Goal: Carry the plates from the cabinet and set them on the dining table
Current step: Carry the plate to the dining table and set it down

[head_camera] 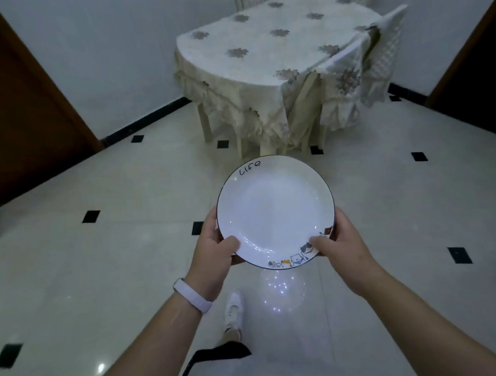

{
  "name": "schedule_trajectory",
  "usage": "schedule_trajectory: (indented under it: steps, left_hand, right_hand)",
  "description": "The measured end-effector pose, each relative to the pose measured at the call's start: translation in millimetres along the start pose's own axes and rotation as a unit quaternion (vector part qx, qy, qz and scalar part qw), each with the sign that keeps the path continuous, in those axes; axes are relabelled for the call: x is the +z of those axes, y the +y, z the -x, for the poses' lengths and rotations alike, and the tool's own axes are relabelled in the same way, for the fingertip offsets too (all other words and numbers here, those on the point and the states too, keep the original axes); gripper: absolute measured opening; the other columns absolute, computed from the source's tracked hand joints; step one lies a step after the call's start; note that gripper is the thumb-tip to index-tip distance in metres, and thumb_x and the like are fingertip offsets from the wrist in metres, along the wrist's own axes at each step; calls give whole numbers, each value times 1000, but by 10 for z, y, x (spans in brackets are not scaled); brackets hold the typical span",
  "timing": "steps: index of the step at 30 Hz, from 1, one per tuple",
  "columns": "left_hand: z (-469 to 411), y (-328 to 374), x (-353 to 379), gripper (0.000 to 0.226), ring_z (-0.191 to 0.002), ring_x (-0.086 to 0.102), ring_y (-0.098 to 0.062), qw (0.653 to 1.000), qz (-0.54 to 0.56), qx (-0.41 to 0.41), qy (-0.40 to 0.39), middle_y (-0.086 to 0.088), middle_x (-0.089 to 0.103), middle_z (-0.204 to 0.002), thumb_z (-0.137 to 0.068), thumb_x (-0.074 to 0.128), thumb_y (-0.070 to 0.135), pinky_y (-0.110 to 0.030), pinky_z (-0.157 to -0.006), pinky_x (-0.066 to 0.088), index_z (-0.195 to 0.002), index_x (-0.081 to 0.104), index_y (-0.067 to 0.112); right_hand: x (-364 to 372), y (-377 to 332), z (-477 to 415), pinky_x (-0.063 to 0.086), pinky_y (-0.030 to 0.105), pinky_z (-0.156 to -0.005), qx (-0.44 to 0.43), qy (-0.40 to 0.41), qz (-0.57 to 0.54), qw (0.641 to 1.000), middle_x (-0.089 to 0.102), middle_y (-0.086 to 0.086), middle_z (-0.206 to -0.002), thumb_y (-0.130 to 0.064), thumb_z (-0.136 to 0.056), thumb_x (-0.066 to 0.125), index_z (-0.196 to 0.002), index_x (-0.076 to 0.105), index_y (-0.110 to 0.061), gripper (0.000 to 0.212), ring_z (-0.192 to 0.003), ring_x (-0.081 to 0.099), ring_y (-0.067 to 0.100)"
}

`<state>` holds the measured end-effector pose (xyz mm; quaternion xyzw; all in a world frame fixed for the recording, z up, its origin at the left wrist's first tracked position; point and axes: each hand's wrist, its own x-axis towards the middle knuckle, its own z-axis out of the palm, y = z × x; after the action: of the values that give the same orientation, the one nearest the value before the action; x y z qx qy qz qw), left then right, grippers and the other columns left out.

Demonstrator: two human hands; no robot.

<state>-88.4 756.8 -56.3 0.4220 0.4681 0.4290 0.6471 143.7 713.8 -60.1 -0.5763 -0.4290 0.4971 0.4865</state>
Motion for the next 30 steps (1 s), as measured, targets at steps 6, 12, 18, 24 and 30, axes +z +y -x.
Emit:
schedule_trajectory:
  steps: [6,12,18,24,30]
  left_hand:
    - [-1071,254,51,74,-91,70,-11,997,-4,-16,-76,8,71,-112,-68,46,0,-35,-64,58,-128,52,43]
    - [-2053,600,182,73,-90,69,-13,986,-12,-12,-167,7,71,-111,-71,44,-1,-35,-64,58,-130,52,42]
    - [-2633,634,588,74,-87,70,-12,976,-18,-41,-215,9,71,-110,-68,43,-1,-35,-61,57,-122,57,49]
    - [-2966,561,1185,75,-87,70,-14,962,-40,-69,-261,10,71,-110,-67,46,1,-35,-60,56,-133,51,37]
    - [-3358,416,1923,74,-88,70,-12,959,-71,-70,-266,11,71,-112,-67,45,1,-35,-60,57,-125,55,47]
  right_hand:
    - [-58,-131,-700,57,32,-69,7,84,-2,996,72,2,-100,-7,-71,61,-118,55,-37,55,-89,70,22]
    - [-98,-314,-1383,55,27,-64,13,176,-17,984,72,-2,-89,-10,-68,64,-116,52,-39,57,-80,70,16]
    - [-299,-381,-1608,50,17,-56,29,262,-30,964,66,-15,-72,-10,-69,62,-114,50,-36,53,-68,65,6]
    - [-785,-289,-1717,55,32,-66,35,313,-65,947,67,-1,-87,-7,-68,62,-117,49,-32,56,-77,64,14]
    - [-1518,-119,-2030,52,26,-62,28,311,-108,944,64,3,-87,-5,-66,61,-117,49,-26,56,-72,60,11]
